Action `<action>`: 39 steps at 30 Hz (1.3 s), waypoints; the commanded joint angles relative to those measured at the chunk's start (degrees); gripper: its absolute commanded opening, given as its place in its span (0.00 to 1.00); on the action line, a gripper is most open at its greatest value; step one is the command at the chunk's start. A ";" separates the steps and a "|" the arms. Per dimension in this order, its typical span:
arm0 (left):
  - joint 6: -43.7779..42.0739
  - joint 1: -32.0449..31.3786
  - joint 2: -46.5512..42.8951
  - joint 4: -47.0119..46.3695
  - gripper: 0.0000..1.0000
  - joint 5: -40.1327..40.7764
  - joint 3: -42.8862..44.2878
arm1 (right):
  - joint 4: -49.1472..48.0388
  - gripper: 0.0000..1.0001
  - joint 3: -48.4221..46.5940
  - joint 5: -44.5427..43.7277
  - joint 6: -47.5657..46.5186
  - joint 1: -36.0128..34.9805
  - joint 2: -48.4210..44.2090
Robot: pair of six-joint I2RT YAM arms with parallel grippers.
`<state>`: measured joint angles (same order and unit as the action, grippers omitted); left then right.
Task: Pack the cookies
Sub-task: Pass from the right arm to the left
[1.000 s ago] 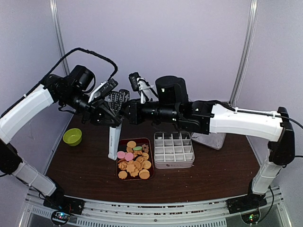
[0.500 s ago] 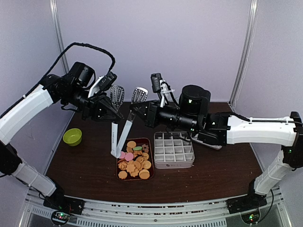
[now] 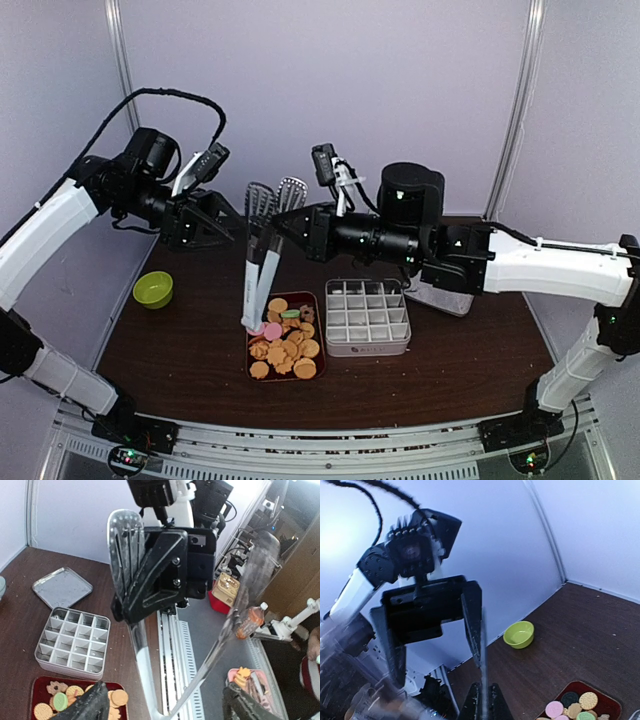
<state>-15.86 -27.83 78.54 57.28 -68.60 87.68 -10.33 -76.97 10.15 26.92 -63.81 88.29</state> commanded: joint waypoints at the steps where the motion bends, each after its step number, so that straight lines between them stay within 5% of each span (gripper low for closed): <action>1: -7.32 0.34 -0.40 8.50 0.84 4.21 5.04 | 17.87 0.00 -8.64 1.52 -5.60 0.25 2.49; 9: -23.49 -0.14 4.04 25.45 0.82 11.96 18.21 | 47.80 0.00 -22.08 2.68 -13.51 -0.02 12.15; 14: -29.45 -3.83 4.19 28.72 0.76 20.26 14.22 | 56.15 0.00 -29.53 1.84 -15.67 -0.60 16.86; 25: -28.06 -9.29 1.35 20.31 0.58 29.80 3.94 | 63.42 0.00 -40.92 0.69 -16.02 -2.61 24.08; 39: -26.71 -12.56 1.44 18.84 0.37 31.14 1.59 | 64.22 0.00 -47.09 -0.02 -15.03 -3.37 27.52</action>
<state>-43.31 -39.48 81.19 77.91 -38.41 90.43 54.48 -120.99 10.98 11.75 -66.78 115.42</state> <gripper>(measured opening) 0.404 0.026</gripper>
